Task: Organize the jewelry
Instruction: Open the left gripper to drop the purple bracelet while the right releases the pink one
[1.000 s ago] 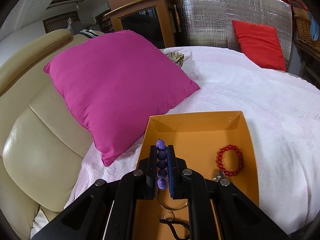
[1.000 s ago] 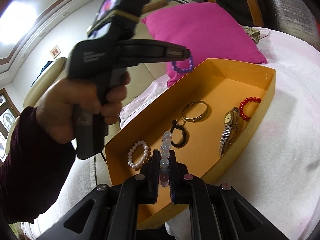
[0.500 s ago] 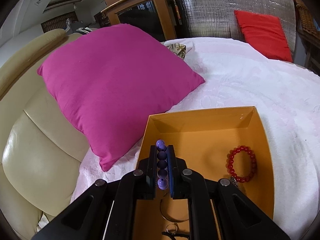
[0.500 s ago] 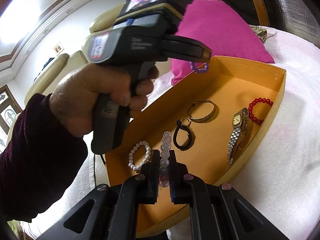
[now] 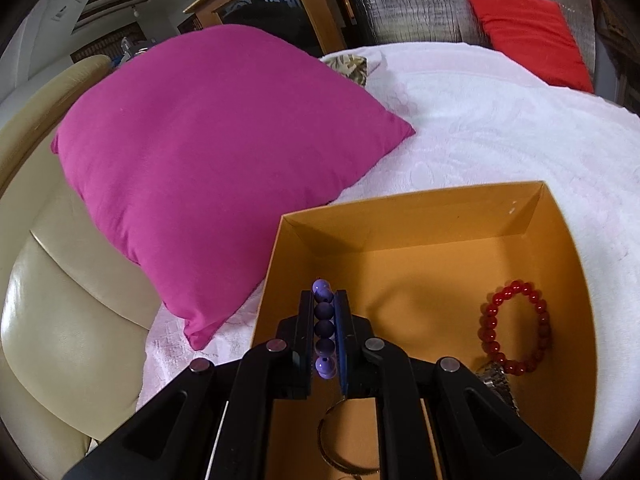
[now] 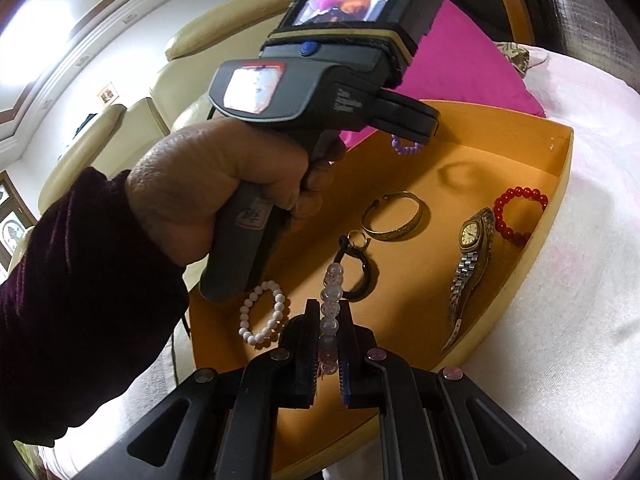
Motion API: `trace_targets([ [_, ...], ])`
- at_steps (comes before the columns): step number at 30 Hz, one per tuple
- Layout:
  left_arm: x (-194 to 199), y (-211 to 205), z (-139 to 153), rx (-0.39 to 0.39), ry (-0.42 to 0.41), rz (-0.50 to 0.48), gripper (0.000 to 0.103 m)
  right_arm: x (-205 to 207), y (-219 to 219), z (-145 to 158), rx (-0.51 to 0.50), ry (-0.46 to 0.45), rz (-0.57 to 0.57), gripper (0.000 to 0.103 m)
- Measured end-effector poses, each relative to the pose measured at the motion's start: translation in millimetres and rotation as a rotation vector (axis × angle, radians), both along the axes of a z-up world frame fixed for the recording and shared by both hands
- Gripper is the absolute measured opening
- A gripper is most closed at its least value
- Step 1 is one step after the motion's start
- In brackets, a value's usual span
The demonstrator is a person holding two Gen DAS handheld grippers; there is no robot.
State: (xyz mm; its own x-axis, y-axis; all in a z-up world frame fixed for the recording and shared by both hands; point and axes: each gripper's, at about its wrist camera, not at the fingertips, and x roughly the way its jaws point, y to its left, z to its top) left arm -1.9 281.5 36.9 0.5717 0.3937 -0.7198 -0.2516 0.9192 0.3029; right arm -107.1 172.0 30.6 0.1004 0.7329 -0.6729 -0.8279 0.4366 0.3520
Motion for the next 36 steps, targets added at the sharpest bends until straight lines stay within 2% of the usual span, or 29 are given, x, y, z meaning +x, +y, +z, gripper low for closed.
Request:
trace_targets([
  [15,10,-1,-17,0.022,0.030,-0.011,0.010,7,0,-3,-0.012,0.005,-0.037,0.010],
  [17,8,-3,-16,0.027,0.025,-0.014,0.015,9,-1,-4,-0.013,0.017,-0.043,0.010],
  [19,5,-6,-13,0.047,0.016,-0.016,0.037,11,-3,-3,-0.010,0.019,-0.053,0.010],
  [21,1,-10,-9,0.074,-0.005,-0.015,0.049,11,-5,0,-0.004,0.021,-0.057,0.010],
  [28,-26,-24,26,0.102,-0.066,-0.021,0.053,8,-17,13,0.023,0.014,-0.066,0.010],
  [29,-31,-26,32,0.105,-0.075,-0.017,0.054,7,-19,15,0.028,0.010,-0.066,0.010],
  [31,-47,-31,48,0.112,-0.108,-0.005,0.066,3,-25,21,0.036,0.002,-0.068,0.010],
  [32,-52,-34,54,0.116,-0.122,-0.003,0.067,2,-28,24,0.042,-0.001,-0.071,0.011],
  [35,-75,-44,77,0.133,-0.154,0.004,0.067,-3,-41,33,0.054,-0.012,-0.093,0.022],
  [36,-85,-48,86,0.139,-0.160,0.012,0.068,-5,-45,37,0.055,-0.020,-0.102,0.030],
])
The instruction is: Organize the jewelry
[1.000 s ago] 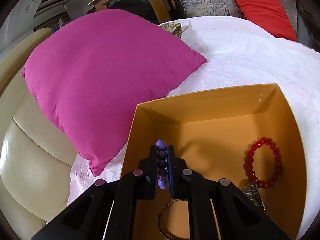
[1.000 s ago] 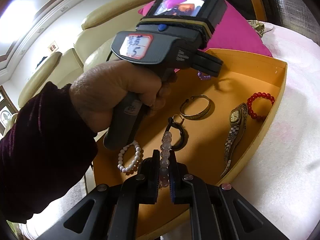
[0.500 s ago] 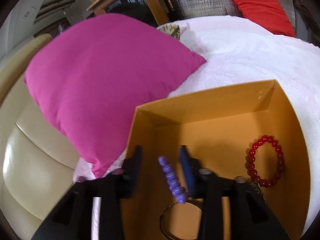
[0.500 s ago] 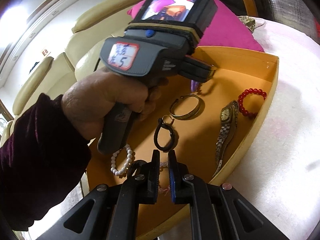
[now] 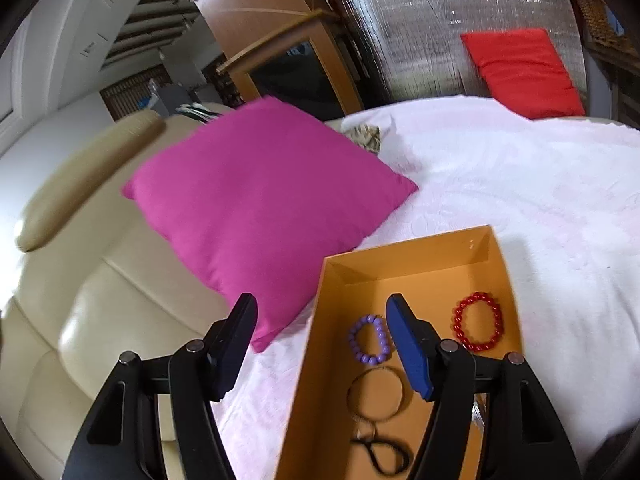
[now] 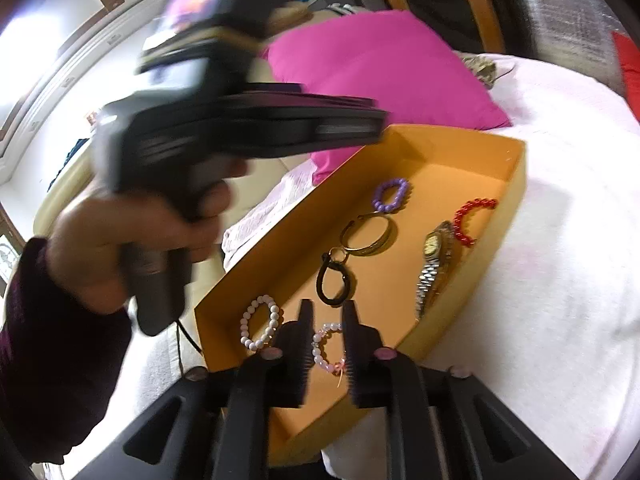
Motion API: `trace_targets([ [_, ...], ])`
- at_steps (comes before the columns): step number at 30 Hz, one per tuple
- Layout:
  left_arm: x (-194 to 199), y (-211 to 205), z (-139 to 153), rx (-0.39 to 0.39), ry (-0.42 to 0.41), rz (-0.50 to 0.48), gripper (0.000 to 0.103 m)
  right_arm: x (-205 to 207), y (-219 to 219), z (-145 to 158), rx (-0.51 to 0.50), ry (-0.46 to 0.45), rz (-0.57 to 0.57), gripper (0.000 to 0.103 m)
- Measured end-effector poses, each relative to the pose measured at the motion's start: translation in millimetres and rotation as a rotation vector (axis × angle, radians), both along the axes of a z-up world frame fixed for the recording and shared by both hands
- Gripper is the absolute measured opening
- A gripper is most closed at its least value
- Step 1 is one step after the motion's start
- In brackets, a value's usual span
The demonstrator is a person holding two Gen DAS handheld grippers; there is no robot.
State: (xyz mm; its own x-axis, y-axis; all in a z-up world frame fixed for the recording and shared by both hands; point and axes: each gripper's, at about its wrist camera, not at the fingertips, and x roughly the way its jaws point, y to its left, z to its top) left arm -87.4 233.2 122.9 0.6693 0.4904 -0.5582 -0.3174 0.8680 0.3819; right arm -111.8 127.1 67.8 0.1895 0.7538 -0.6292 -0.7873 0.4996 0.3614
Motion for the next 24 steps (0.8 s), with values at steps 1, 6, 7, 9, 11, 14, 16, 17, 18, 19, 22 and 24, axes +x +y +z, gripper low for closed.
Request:
trace_targets([
  [1,-9,-3,6,0.003,-0.007,0.005,0.068,-2,-5,5,0.004,-0.010,-0.011,0.038],
  [6,-60,-23,42,0.042,-0.078,0.054,0.087,-19,-36,38,0.011,-0.088,-0.084,0.058],
  [7,-71,-26,48,0.048,-0.097,0.061,0.089,-22,-43,44,0.012,-0.097,-0.102,0.058],
  [9,-91,-34,58,0.050,-0.121,0.075,0.092,-29,-58,56,0.008,-0.110,-0.137,0.058],
  [11,-113,-41,66,0.042,-0.136,0.108,0.096,-38,-71,67,-0.009,-0.135,-0.167,0.059],
  [14,-143,-55,73,0.074,-0.156,0.160,0.097,-54,-84,87,-0.053,-0.184,-0.215,0.060],
  [16,-162,-61,78,0.064,-0.161,0.172,0.097,-65,-91,98,-0.073,-0.207,-0.242,0.062],
  [17,-170,-63,80,0.048,-0.163,0.175,0.097,-70,-92,103,-0.081,-0.217,-0.250,0.062],
  [18,-179,-65,82,0.029,-0.169,0.178,0.097,-76,-94,108,-0.088,-0.227,-0.259,0.063],
  [19,-188,-66,85,0.014,-0.180,0.182,0.097,-82,-95,113,-0.092,-0.235,-0.267,0.064],
  [22,-212,-68,89,0.000,-0.210,0.220,0.097,-98,-99,120,-0.101,-0.232,-0.281,0.064],
  [24,-224,-70,90,0.006,-0.228,0.237,0.097,-107,-101,124,-0.108,-0.220,-0.289,0.064],
])
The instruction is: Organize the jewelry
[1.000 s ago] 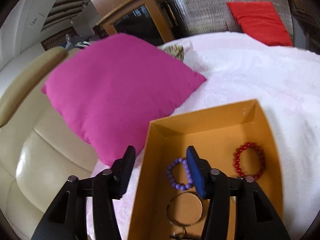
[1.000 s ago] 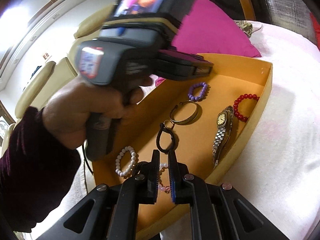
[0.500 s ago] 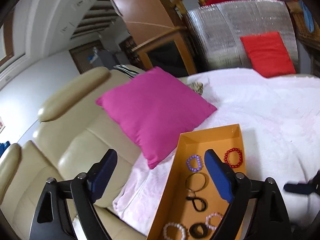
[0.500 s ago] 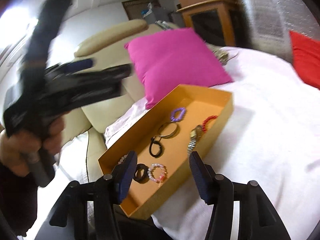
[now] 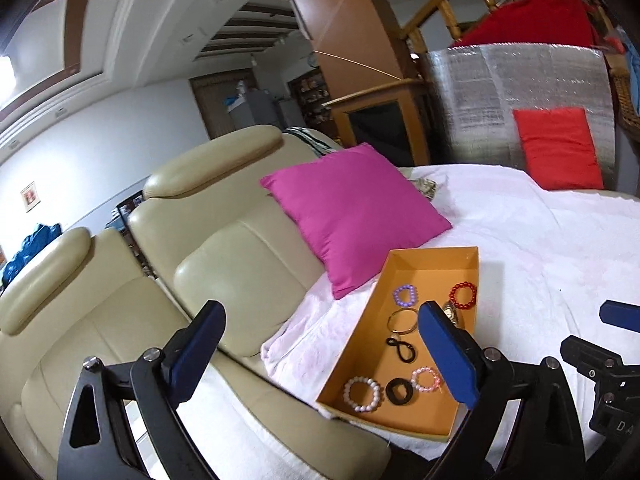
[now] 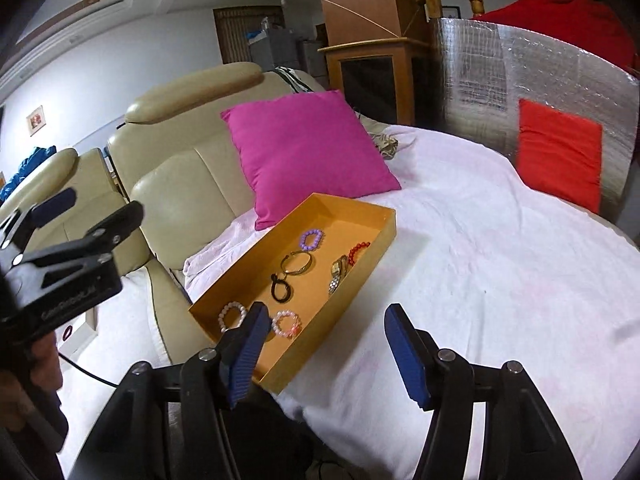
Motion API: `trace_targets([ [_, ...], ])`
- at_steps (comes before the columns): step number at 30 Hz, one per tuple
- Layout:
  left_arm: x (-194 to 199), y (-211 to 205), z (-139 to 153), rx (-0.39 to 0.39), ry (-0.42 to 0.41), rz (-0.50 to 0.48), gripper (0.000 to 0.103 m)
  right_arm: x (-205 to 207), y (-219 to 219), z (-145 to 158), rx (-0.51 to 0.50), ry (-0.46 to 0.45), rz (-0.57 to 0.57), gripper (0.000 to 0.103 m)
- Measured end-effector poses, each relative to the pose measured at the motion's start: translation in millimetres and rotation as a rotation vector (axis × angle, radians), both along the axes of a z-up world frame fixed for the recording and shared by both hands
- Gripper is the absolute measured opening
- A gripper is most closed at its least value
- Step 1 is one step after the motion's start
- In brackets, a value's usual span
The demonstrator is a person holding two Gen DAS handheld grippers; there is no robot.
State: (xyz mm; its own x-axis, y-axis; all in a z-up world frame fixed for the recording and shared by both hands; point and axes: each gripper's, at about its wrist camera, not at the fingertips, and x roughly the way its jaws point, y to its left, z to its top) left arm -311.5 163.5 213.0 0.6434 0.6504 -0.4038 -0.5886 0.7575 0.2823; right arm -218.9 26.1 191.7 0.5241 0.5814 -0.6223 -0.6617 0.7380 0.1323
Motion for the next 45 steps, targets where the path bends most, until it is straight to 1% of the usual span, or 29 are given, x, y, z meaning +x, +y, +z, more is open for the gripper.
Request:
trace_targets([
  [3,-13,-1,3,0.002,-0.026,0.021,0.097,-11,2,4,-0.011,-0.009,-0.013,0.065],
  [7,-25,2,5,-0.036,-0.039,0.020,0.097,-23,5,9,-0.016,-0.021,-0.018,0.065],
  [12,-30,6,5,-0.058,-0.047,0.026,0.097,-28,10,10,-0.009,-0.016,-0.026,0.065],
  [22,-30,9,3,-0.065,-0.035,0.015,0.097,-27,17,11,-0.008,-0.003,-0.029,0.065],
  [45,-29,22,-2,-0.083,-0.032,0.009,0.097,-26,38,11,-0.035,-0.013,-0.023,0.065],
])
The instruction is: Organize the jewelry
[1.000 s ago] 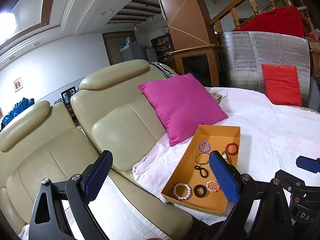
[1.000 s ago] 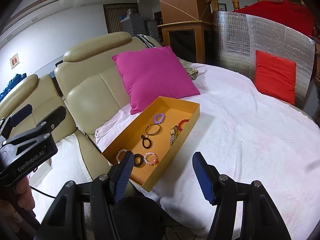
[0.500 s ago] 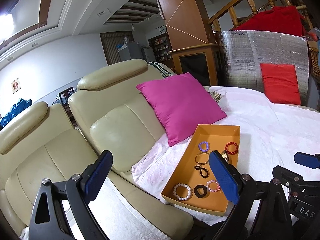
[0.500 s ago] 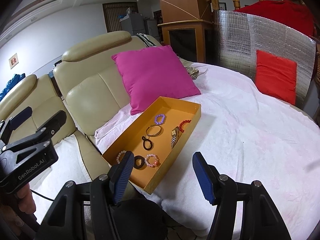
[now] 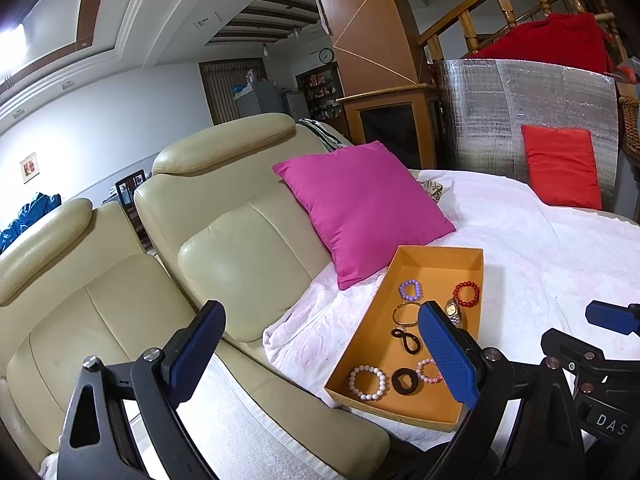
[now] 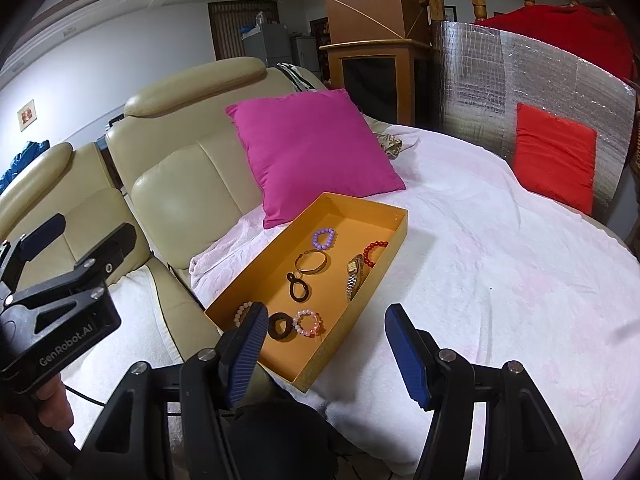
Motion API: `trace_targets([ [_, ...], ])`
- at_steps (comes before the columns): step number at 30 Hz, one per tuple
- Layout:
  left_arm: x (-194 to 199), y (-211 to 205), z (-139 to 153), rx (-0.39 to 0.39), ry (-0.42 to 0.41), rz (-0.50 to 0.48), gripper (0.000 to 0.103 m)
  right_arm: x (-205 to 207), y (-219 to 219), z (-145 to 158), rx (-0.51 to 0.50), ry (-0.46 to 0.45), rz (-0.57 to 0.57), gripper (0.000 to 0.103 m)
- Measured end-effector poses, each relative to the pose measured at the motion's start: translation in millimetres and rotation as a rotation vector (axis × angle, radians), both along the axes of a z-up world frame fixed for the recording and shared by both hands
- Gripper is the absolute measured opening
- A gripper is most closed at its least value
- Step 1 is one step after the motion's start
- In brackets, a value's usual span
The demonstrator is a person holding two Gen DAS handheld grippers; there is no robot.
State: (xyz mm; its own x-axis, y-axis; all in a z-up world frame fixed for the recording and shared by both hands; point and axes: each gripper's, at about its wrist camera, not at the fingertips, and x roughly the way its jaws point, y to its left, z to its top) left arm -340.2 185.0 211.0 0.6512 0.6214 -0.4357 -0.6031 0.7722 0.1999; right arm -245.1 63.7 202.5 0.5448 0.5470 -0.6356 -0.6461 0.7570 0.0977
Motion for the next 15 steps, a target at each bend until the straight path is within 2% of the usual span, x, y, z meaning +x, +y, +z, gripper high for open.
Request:
trace_targets([
  [15,5,16,-6,-0.019,-0.005,-0.002,0.097,7,13,-4,-0.019,0.000,-0.023,0.065],
])
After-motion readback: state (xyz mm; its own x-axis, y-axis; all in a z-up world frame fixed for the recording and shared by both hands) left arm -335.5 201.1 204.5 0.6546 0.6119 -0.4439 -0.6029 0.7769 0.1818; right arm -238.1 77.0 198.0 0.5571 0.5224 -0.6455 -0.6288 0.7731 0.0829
